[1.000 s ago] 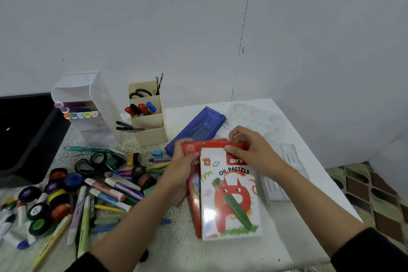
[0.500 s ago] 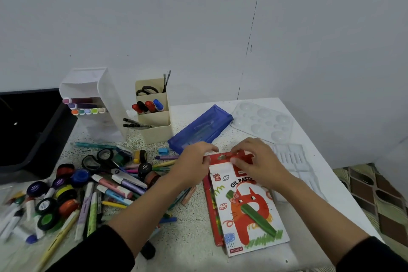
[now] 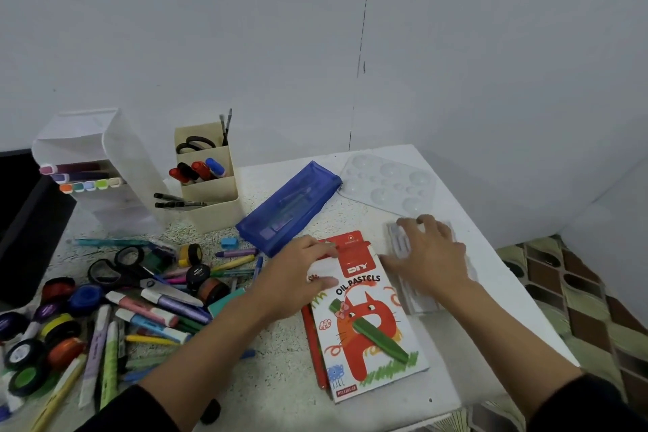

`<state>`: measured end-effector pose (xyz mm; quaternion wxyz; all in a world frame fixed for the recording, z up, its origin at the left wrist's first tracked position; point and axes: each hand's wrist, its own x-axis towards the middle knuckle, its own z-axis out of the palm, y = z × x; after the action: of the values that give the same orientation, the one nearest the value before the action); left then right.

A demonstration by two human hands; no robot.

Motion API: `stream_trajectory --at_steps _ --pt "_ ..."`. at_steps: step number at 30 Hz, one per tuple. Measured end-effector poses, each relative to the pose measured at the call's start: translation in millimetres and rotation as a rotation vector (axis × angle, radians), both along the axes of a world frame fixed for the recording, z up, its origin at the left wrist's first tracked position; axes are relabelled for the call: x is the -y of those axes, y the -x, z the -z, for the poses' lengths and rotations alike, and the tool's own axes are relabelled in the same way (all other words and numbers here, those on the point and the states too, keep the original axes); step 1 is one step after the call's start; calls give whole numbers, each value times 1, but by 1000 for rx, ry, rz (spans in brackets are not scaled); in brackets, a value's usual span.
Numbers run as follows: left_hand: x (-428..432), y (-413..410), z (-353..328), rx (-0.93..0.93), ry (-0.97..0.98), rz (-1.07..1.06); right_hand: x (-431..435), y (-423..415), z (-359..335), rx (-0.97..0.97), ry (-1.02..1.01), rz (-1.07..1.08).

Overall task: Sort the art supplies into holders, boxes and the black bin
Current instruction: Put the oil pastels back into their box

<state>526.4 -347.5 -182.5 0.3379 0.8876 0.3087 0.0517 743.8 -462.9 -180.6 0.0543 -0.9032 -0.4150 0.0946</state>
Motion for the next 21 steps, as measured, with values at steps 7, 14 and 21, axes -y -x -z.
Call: stream_trajectory --at_steps 7,14,21 --pt "-15 -8 -7 15 71 -39 10 10 -11 -8 -160 -40" --pt "-25 -4 -12 1 106 -61 9 14 -54 -312 -516 -27" --pt "-32 1 -19 -2 97 -53 -5 -23 -60 -498 -556 44"
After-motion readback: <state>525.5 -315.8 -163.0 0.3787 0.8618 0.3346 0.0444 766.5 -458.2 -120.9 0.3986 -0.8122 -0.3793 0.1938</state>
